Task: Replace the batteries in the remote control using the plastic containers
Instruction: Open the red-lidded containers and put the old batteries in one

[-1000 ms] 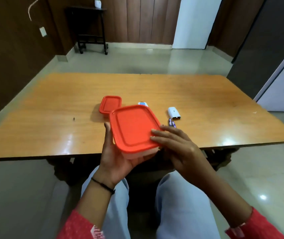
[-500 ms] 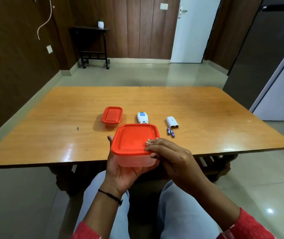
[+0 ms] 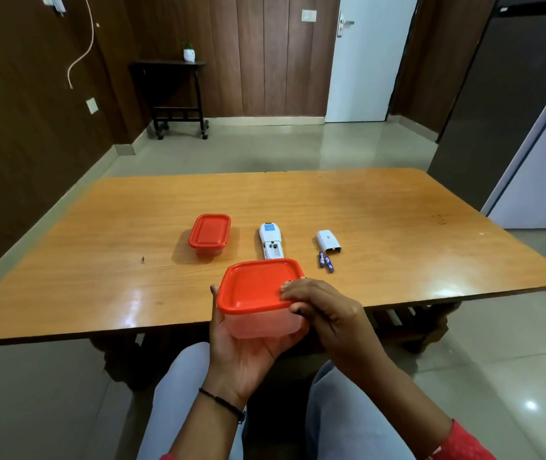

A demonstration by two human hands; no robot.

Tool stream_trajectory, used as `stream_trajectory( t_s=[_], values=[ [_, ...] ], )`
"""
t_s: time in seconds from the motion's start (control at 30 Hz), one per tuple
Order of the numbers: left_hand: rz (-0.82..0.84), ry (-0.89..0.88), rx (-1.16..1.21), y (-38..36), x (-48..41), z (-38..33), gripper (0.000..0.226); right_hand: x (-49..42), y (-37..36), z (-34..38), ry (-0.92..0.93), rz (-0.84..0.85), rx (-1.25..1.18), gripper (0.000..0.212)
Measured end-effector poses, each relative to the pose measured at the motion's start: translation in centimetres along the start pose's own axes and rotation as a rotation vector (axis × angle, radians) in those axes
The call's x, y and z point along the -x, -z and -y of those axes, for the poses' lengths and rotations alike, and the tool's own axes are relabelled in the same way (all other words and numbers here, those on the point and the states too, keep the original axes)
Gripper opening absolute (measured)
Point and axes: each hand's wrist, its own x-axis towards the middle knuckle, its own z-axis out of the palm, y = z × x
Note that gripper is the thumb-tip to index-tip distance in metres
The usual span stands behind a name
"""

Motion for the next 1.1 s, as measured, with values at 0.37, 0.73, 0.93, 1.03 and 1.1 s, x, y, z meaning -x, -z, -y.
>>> stream_trajectory(
  t_s=[0.37,0.73,0.93,1.03,1.1],
  values=[
    [0.140,0.138,-0.044,0.3,0.5,-1.2,0.081,-0.6,2.3,0.0,0.312,0.284,0.303,0.035],
    [0.025,-0.170,0.155,4.7,-1.6,0.5,0.037,-3.7,1.7,-0.2,-0.198,-0.439,-0.140,0.023],
    [0.070,0.163,-0.405,1.9,-0.5,1.0,0.056,-3.8,3.4,-3.4,-0.495,-0.585,-0.166,0.033],
    [0.047,0.171,-0.281,1.2,-1.3,0.5,0.080,-2.8,5.7,-6.3,-0.747,-0.809,-0.319,0.026],
    [-0.006,0.153,-0.249,1.5,-2.3,0.8,0.075,-1.7,7.3,-8.5,-0.893,-0.923,-0.431,0.023]
  ],
)
